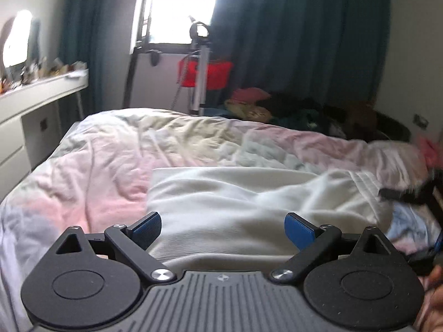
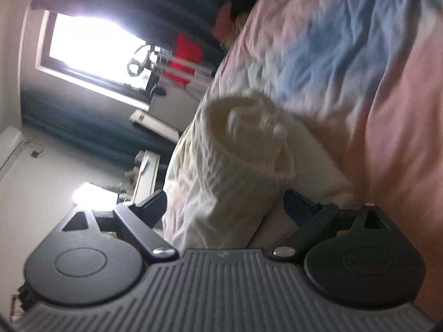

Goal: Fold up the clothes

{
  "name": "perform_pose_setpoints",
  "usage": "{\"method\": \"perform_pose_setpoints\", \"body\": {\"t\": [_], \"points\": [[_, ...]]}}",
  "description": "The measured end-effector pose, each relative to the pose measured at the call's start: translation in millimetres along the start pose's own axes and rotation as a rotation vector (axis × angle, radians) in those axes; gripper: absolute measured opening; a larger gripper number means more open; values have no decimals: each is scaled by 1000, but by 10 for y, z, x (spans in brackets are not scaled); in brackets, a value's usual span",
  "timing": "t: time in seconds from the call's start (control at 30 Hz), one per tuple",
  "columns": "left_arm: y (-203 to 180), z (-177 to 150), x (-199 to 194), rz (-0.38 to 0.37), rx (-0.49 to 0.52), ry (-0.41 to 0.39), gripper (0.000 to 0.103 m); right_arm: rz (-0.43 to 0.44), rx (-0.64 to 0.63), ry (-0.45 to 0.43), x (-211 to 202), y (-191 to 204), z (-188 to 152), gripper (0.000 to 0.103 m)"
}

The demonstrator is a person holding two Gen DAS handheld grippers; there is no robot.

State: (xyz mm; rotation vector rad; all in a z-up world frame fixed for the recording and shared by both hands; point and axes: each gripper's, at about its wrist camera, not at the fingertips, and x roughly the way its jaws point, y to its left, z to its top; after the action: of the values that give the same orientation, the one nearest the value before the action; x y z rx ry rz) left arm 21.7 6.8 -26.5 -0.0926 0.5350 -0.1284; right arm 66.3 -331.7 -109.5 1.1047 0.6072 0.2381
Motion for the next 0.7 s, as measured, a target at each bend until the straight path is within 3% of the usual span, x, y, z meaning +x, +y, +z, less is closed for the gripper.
{"method": "perform_pose_setpoints", "body": {"t": [0.13,0.2,0.37,0.5,0.6,0.7], "points": [[104,2,-30,-2,-35,1,97,-19,-62,13,200,51,-54,91],[119,-1,25,-2,-35,3,97,-95,-129,-2,297,92,-79,62],[154,0,143,-16,-57,14,97,-172,-283,-63,297,205,-125,36],[202,4,123,-33,-82,6,97,-136,-342,-145,64,371,-95,32],[227,-7,103,-29,-89,4,97,-213,-346,-157,26,308,-12,32],[262,-17,125,-29,-105,26,97,-271,-261,-101,102,69,50,33]]}}
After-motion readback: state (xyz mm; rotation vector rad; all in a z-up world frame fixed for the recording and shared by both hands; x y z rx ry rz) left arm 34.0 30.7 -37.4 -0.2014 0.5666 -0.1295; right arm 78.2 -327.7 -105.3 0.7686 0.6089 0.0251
